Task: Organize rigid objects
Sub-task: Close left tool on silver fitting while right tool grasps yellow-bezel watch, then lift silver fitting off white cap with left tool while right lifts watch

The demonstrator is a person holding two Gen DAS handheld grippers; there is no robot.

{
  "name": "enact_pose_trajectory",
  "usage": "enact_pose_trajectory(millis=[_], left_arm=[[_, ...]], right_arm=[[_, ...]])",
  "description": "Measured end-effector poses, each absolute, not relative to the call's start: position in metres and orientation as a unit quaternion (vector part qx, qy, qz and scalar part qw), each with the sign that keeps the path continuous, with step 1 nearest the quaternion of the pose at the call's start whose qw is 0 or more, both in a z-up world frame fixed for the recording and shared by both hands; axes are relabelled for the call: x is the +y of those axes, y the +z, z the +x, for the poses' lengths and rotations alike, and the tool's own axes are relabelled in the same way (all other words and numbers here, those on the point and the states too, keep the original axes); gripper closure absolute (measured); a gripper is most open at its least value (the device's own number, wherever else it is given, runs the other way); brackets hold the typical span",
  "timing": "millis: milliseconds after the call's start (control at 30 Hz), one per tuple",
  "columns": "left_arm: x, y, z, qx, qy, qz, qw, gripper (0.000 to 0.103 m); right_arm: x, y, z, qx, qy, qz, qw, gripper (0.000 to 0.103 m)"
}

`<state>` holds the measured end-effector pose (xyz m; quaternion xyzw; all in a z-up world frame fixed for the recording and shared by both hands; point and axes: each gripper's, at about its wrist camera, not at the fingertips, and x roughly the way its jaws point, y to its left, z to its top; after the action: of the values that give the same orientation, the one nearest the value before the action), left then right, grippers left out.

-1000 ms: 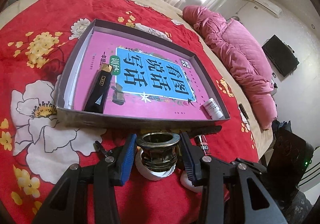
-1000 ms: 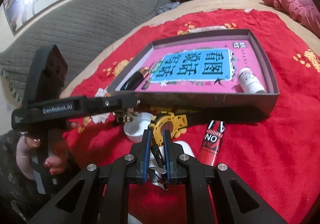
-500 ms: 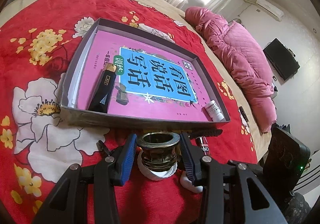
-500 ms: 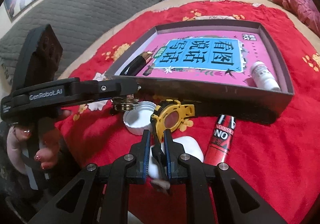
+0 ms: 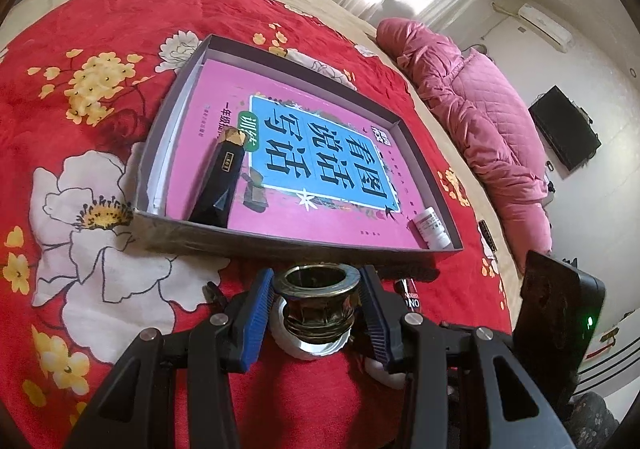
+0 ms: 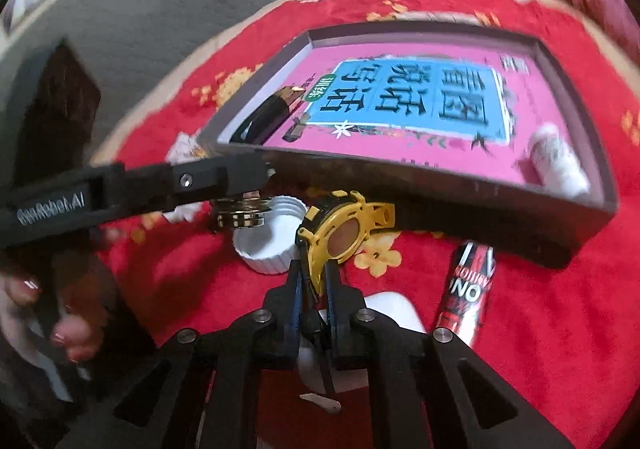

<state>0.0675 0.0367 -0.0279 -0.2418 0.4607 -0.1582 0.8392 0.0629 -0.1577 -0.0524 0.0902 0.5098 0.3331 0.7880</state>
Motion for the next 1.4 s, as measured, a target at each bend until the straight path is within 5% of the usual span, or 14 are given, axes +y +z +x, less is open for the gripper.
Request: enact_pose_trajectory(millis=[333,1400], left_arm=[[0.040,-0.022,0.067,0.450,-0.152,-0.236,0.848,0.059],[0.035,0.008,0.056,0.400,-0.162,-0.200,0.880,0.059]], right_arm=[[-0.201,-0.042,0.065,0.468,0.371,0.286,0.749,0.093],[-0.209,0.050,0.064,0.363,0.348,0.244,0.829,0.095]])
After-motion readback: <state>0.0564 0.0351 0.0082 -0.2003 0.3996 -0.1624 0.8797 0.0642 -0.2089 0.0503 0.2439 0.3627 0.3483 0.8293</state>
